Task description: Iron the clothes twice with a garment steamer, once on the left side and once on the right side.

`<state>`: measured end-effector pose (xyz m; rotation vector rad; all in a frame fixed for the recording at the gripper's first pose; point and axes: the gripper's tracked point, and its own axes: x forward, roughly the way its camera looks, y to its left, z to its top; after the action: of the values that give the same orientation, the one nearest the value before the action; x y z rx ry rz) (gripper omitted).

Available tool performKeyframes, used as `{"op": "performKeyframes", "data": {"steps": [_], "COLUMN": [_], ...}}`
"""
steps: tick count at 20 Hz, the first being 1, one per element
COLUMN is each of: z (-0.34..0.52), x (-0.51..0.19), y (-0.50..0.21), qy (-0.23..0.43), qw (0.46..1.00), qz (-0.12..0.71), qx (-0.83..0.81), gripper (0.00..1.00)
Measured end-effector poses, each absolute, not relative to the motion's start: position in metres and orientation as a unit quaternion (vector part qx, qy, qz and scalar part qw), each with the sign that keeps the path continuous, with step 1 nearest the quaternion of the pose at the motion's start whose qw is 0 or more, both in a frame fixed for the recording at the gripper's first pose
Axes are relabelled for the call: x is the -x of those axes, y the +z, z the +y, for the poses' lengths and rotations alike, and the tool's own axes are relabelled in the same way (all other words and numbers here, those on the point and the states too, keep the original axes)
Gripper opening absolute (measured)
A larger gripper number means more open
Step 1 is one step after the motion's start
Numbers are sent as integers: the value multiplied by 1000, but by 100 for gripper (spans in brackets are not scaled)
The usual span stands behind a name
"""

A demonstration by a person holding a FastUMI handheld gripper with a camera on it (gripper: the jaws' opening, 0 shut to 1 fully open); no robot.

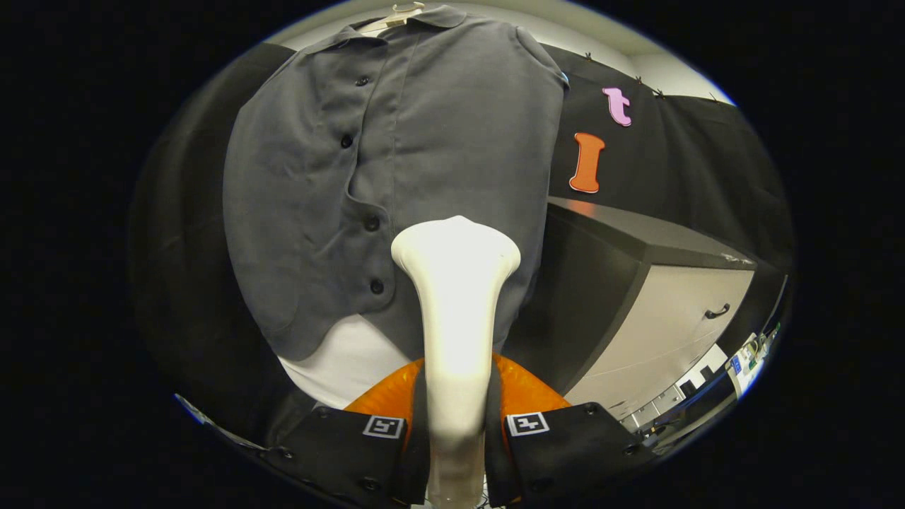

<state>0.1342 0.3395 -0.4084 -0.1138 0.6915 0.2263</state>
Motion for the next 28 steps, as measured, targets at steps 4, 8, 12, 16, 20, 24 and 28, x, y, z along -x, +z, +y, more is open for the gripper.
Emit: {"op": "performKeyframes", "data": {"steps": [4,8,12,16,20,24,28], "z": [334,330,325,327,338,352,373], "x": [-127,-115,-97,-93,-102,-114,-126], "y": [-417,-395,-363,-320,-267,-217,-172], "qy": [103,98,97,103,114,126,141], "qw": [930,935,944,954,966,976,981], "qz": [350,338,315,282,234,180,127], "qx": [54,40,27,11,-5,-16,-26], "gripper": [39,39,39,39,39,39,39]}}
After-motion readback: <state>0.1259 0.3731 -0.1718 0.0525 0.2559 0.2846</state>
